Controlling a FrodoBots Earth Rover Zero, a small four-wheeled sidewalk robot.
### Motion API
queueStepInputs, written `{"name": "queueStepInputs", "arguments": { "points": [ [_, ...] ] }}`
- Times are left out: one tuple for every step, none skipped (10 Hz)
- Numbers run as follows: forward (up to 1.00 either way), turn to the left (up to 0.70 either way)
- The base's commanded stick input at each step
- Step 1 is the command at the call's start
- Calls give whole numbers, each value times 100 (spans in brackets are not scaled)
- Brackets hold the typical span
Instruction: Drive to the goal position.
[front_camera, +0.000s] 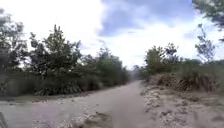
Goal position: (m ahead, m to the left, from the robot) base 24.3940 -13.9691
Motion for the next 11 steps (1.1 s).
{"name": "queueStepInputs", "arguments": {
  "points": [
    [45, 0],
    [45, 0],
    [45, 0],
    [45, 0],
    [45, 0],
    [45, 0],
    [45, -12],
    [45, -27],
    [45, -27],
    [45, -27],
    [45, -27]
  ]
}}
